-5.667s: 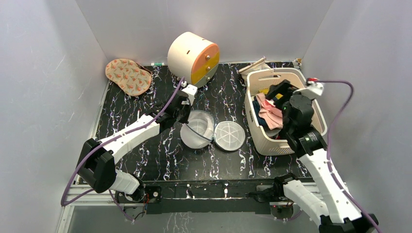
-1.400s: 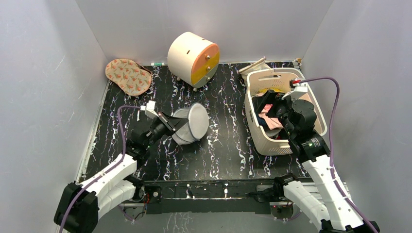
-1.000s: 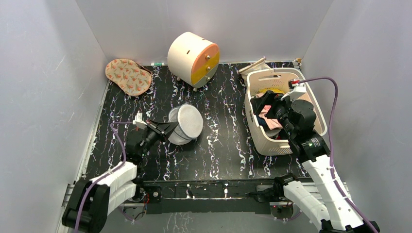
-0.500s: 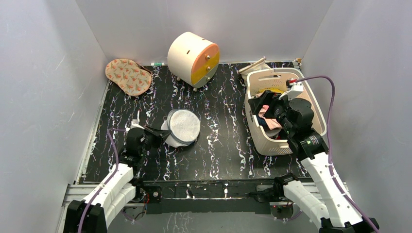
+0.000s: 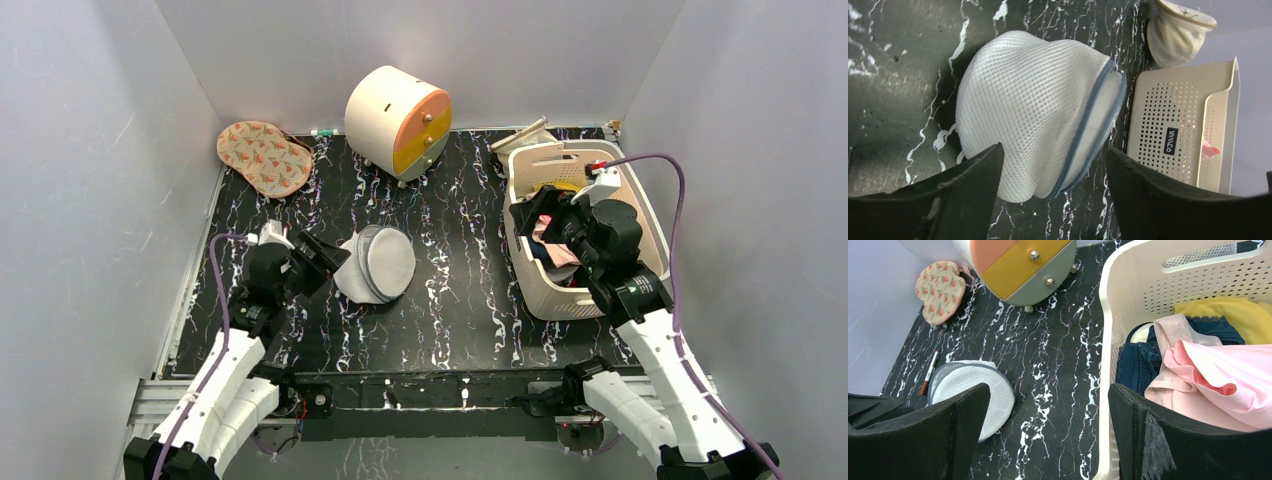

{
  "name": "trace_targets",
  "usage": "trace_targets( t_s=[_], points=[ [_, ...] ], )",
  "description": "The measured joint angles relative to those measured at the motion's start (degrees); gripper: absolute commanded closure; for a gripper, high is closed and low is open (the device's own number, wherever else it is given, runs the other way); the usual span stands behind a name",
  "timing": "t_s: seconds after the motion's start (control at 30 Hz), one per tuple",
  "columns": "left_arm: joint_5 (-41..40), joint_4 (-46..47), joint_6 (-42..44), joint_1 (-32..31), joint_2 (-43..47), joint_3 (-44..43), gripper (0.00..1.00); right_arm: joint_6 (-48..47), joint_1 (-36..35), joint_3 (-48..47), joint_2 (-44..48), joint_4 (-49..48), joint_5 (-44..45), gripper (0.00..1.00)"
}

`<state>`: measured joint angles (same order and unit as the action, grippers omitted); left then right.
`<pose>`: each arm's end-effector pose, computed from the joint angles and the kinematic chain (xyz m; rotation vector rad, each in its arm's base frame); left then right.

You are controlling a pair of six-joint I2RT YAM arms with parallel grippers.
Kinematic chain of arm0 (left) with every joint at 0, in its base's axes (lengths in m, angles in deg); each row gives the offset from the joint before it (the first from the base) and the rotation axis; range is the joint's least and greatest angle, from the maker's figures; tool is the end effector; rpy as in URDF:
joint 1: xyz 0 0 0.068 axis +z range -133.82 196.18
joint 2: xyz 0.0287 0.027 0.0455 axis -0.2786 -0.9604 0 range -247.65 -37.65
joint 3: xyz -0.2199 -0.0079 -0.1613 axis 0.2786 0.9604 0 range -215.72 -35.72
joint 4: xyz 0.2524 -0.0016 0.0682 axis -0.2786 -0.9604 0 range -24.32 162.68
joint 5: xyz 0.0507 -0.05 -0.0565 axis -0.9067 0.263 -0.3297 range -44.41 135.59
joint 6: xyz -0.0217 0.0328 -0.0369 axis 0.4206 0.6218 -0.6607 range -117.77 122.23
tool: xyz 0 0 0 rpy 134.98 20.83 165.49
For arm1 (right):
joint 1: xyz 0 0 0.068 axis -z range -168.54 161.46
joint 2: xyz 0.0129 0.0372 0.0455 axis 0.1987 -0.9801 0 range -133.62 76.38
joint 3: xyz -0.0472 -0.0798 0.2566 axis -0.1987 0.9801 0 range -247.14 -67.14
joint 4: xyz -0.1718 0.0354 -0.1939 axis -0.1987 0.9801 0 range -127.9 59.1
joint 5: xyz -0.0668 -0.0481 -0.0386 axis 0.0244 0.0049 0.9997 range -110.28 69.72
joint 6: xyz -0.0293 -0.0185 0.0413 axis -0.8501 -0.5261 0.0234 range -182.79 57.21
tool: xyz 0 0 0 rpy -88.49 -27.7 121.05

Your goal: Unzip the laundry bag and remove the bra

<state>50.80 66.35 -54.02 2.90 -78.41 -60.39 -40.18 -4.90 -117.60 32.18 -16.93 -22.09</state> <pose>0.1679 -0.0430 0.2338 -0.6984 1.9463 -0.8658 0.1665 0.0501 0.3561 0.0786 1.8557 0.5054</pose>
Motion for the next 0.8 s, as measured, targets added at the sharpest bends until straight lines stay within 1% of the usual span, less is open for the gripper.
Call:
trace_targets(
  t_s=[0.03,0.13,0.23,0.33,0.4,0.5,0.53,0.57,0.6,0.67,0.7,0.8],
  points=[
    [0.6,-0.4,2.2,0.0,-0.4,-0.9,0.09,-0.1,0.0,0.0,-0.2,0.0,0.1,0.12],
    [3.6,-1.2,9.4,0.0,-3.8,-6.1,0.02,-0.2,0.0,0.0,-0.5,0.0,0.3,0.12],
    [6.4,-2.5,17.0,-0.2,-9.8,-14.1,0.02,-0.2,0.0,0.0,-0.8,-0.1,0.3,0.12],
    [7.3,-3.7,24.0,-1.5,-15.3,-20.0,0.02,-0.2,0.0,0.0,-1.0,-0.2,0.3,0.12],
    [6.1,-5.7,28.5,-4.2,-19.3,-23.3,0.02,-0.1,0.0,0.0,-1.2,-0.2,0.0,0.12],
    [2.5,-9.3,33.9,-10.1,-25.6,-27.2,0.02,0.0,0.0,0.0,-1.3,-0.2,-0.1,0.12],
    [1.1,-10.5,35.6,-12.0,-28.1,-28.4,0.03,0.0,0.0,0.0,-1.3,-0.2,-0.1,0.12],
    [0.5,-11.1,36.7,-13.2,-29.8,-28.9,0.07,0.0,0.0,0.0,-1.2,-0.2,-0.1,0.12],
    [-0.2,-11.8,37.6,-14.0,-31.3,-29.0,0.13,0.0,0.0,0.0,-1.2,-0.2,-0.1,0.12],
    [-1.6,-13.3,38.7,-14.3,-33.5,-29.0,0.32,0.0,0.0,0.0,-1.2,-0.2,-0.1,0.12],
    [-2.3,-13.6,38.8,-14.3,-34.1,-28.9,0.43,0.0,0.0,0.0,-1.2,-0.2,-0.1,0.12],
    [-3.5,-13.1,37.6,-13.6,-34.6,-27.8,0.62,0.0,0.0,0.0,-1.1,-0.1,-0.1,0.12]
  ],
)
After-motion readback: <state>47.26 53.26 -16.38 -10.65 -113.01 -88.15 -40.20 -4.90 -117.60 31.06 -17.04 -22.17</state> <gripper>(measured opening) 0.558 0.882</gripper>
